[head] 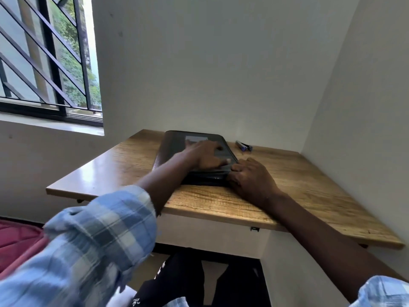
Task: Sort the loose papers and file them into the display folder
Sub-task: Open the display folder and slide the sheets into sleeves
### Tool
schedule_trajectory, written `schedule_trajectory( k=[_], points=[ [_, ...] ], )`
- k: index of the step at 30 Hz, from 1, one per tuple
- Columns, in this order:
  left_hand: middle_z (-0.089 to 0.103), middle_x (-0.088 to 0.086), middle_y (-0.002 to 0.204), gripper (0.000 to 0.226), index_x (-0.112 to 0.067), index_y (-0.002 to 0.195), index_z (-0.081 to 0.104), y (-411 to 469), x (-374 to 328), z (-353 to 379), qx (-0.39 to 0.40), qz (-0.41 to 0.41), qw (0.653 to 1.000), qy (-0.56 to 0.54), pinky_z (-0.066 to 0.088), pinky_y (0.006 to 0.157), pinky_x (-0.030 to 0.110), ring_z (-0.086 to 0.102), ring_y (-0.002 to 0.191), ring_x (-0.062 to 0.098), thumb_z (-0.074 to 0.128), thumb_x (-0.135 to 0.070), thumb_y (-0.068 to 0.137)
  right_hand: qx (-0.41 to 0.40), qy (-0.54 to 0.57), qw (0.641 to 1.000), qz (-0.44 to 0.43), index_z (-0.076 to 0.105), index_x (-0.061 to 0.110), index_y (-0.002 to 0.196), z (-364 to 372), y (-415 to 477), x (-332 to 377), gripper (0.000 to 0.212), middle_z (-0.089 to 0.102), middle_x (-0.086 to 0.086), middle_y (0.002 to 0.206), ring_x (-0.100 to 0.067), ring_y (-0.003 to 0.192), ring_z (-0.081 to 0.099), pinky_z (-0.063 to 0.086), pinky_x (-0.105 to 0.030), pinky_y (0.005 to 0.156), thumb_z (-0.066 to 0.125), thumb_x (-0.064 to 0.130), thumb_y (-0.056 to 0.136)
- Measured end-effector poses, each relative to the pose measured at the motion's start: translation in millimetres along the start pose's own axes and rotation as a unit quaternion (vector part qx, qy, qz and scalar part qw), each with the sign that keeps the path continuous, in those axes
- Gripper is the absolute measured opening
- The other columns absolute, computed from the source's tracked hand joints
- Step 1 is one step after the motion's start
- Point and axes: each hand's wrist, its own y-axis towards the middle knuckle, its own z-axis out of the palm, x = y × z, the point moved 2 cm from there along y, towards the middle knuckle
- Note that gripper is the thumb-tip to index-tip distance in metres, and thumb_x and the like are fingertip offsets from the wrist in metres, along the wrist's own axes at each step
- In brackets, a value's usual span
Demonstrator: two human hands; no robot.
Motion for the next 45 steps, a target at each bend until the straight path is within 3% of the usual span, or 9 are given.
schedule_trajectory(
  k=[4,9,14,16,22,27,33,41,45],
  points=[
    [0.040,-0.004,0.163,0.074,-0.042,0.149,0.046,21,-14,31,0.027,-0.008,0.999,-0.022,0.002,0.113,0.080,0.029,0.153,0.028,0.024,-0.083,0.092,0.014,0.010,0.994,0.112,0.079,0.024,0.087,1,-4,-6,0.013,0.072,-0.001,0.082,-0.023,0.075,0.066,0.038,-0.029,0.061,0.068,0.029,0.092],
    [0.026,-0.001,0.169,0.075,-0.045,0.155,0.038,22,-15,36,0.046,-0.020,0.999,0.009,0.003,0.117,0.075,0.017,0.158,0.028,0.020,-0.084,0.093,0.049,0.085,0.935,0.342,0.080,0.032,0.100,3,-10,-4,0.019,0.074,0.007,0.094,-0.018,0.083,0.066,0.040,-0.029,0.061,0.064,0.039,0.093],
    [0.020,0.001,0.171,0.076,-0.046,0.157,0.034,20,-17,40,0.044,-0.028,0.998,0.021,0.003,0.119,0.072,0.013,0.158,0.029,0.021,-0.084,0.093,0.033,0.249,0.791,0.558,0.078,0.025,0.073,11,-16,-8,0.010,0.071,0.013,0.074,-0.012,0.076,0.067,0.051,-0.030,0.062,0.076,0.029,0.082],
    [0.019,0.001,0.172,0.077,-0.046,0.157,0.032,19,-16,41,0.041,-0.028,0.998,0.030,0.004,0.120,0.072,0.013,0.159,0.029,0.020,-0.085,0.092,0.022,0.271,0.759,0.592,0.076,0.020,0.068,13,-16,-8,0.014,0.070,0.007,0.069,-0.014,0.072,0.067,0.054,-0.032,0.062,0.076,0.021,0.082],
    [0.017,0.000,0.172,0.077,-0.046,0.159,0.027,12,-13,39,0.050,-0.015,0.998,0.044,0.003,0.121,0.070,0.011,0.159,0.027,0.018,-0.084,0.093,0.032,0.262,0.758,0.597,0.073,0.018,0.073,9,-14,-7,0.017,0.066,0.003,0.072,-0.011,0.070,0.060,0.038,-0.024,0.052,0.068,0.007,0.084],
    [0.016,-0.001,0.172,0.079,-0.046,0.159,0.024,8,-10,39,0.054,0.000,0.997,0.059,0.005,0.121,0.070,0.012,0.159,0.026,0.017,-0.086,0.092,0.039,0.284,0.759,0.585,0.080,0.018,0.092,9,-15,-17,0.018,0.072,0.004,0.087,-0.012,0.084,0.064,0.046,-0.025,0.068,0.067,0.006,0.089],
    [0.027,-0.005,0.169,0.077,-0.050,0.156,0.032,-14,8,24,0.059,0.045,0.996,0.049,0.018,0.123,0.062,0.024,0.155,0.026,0.022,-0.086,0.089,0.023,0.321,0.763,0.561,0.081,0.019,0.085,9,-13,-11,0.008,0.073,0.008,0.082,-0.007,0.084,0.066,0.057,-0.028,0.079,0.075,0.015,0.089],
    [0.036,-0.005,0.164,0.082,-0.052,0.153,0.036,-27,29,15,0.067,0.066,0.994,0.051,0.028,0.117,0.057,0.033,0.150,0.027,0.021,-0.089,0.081,0.106,0.335,0.794,0.496,0.081,0.014,0.092,29,23,-23,0.014,0.071,0.007,0.088,-0.008,0.087,0.065,0.052,-0.025,0.079,0.070,0.006,0.088],
    [0.055,0.000,0.134,0.094,-0.049,0.147,0.044,-19,35,3,0.073,0.110,0.990,0.053,0.044,0.101,0.050,0.052,0.123,0.024,0.017,-0.098,0.072,0.151,0.382,0.788,0.458,0.075,0.023,0.073,43,30,-48,0.024,0.073,0.005,0.083,-0.014,0.090,0.068,0.055,-0.031,0.082,0.072,0.005,0.090]
  ],
)
